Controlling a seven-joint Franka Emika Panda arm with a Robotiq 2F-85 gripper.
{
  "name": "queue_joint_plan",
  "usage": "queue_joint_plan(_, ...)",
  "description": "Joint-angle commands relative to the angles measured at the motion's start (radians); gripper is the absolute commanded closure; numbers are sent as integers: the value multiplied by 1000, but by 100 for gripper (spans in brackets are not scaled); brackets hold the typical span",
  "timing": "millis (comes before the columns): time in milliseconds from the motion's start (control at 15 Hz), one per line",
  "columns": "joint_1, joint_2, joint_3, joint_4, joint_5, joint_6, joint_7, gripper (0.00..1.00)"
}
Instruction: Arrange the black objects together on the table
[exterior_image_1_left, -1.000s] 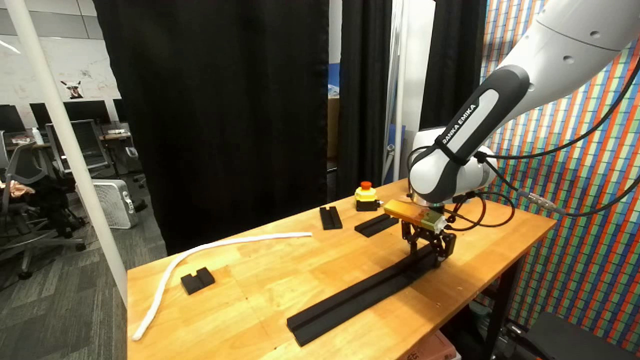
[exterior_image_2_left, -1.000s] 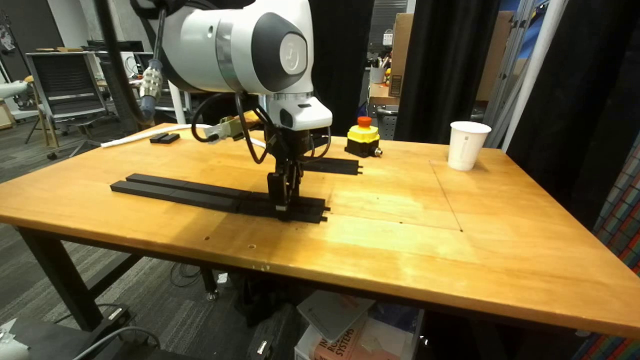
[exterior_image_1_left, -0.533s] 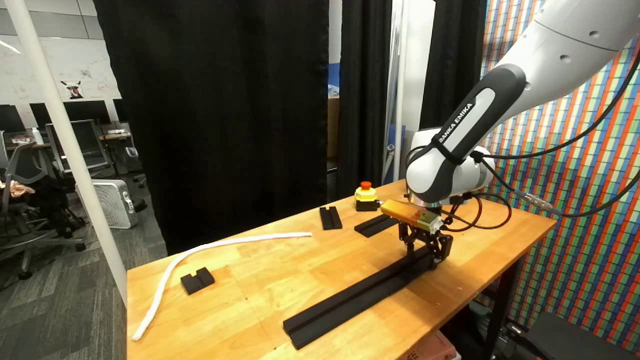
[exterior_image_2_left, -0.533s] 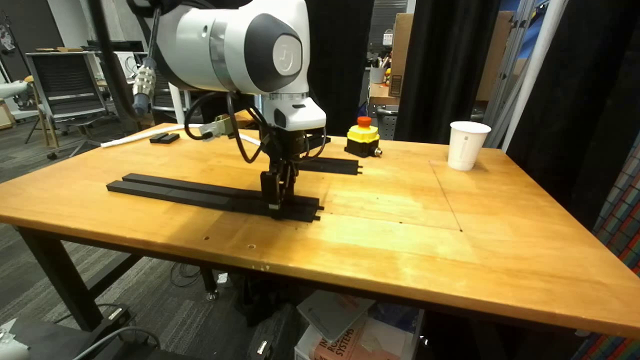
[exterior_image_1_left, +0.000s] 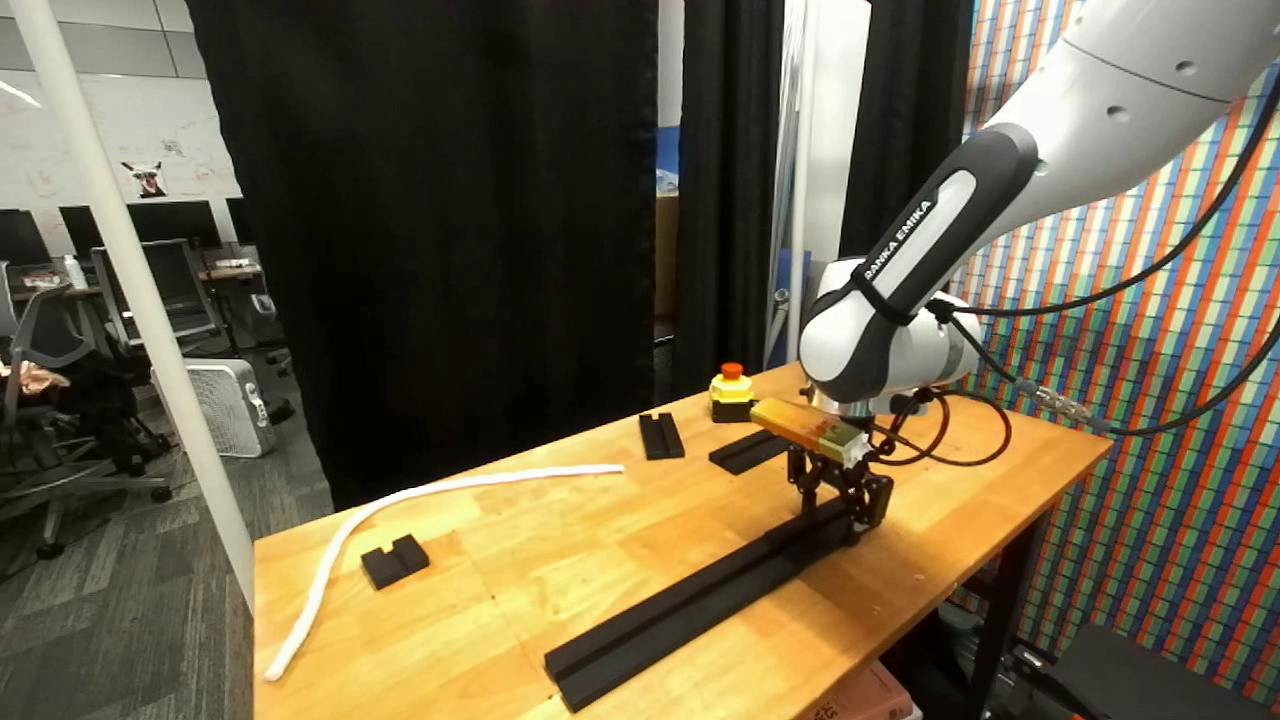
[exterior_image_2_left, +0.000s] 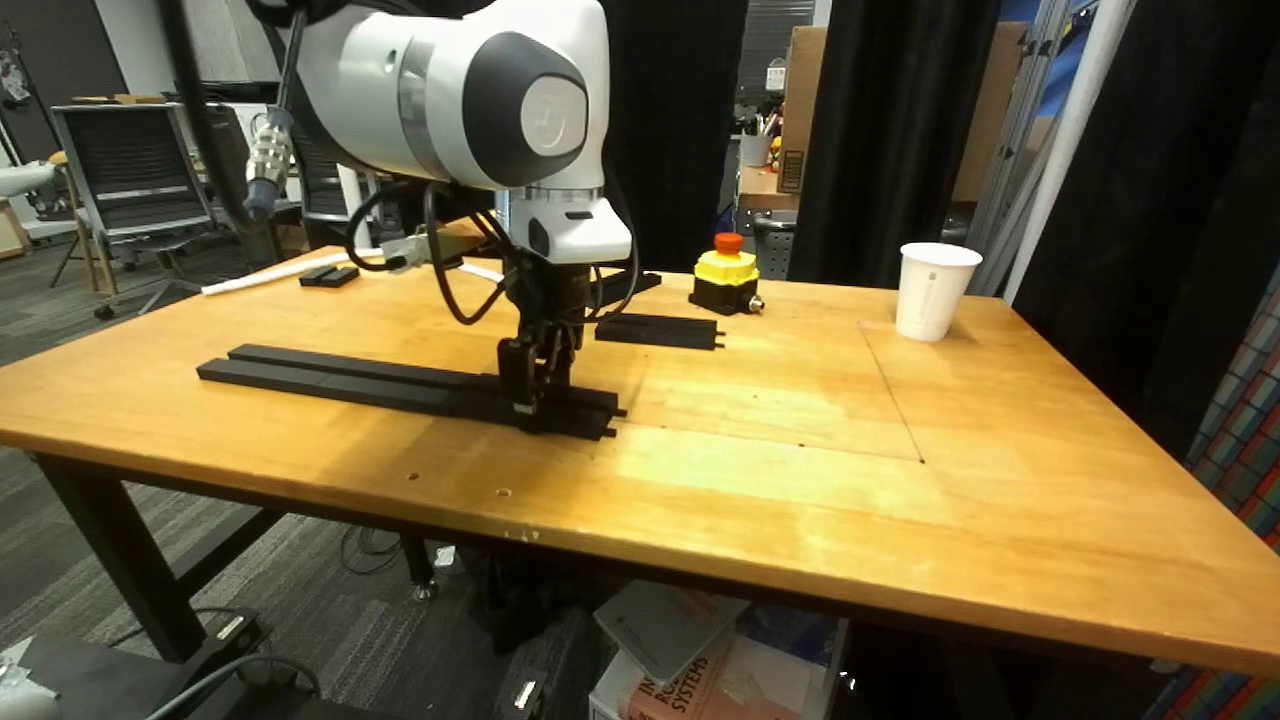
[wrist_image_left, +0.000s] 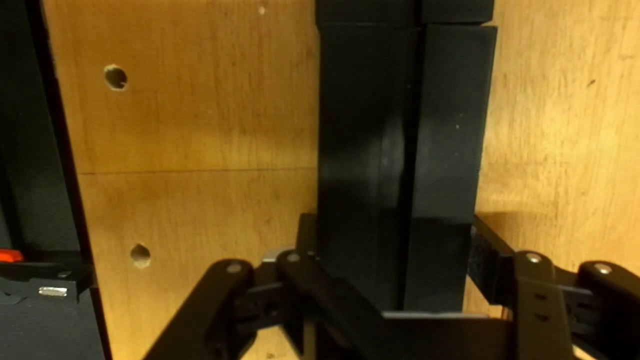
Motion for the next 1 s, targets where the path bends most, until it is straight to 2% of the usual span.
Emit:
queue_joint_plan(0, 9, 14, 4, 5, 23, 32, -26, 53)
queue_joint_plan(333, 9, 12, 2, 0, -5, 29, -55, 53)
queue_joint_plan(933, 9, 8, 3, -14, 16, 60, -69, 53)
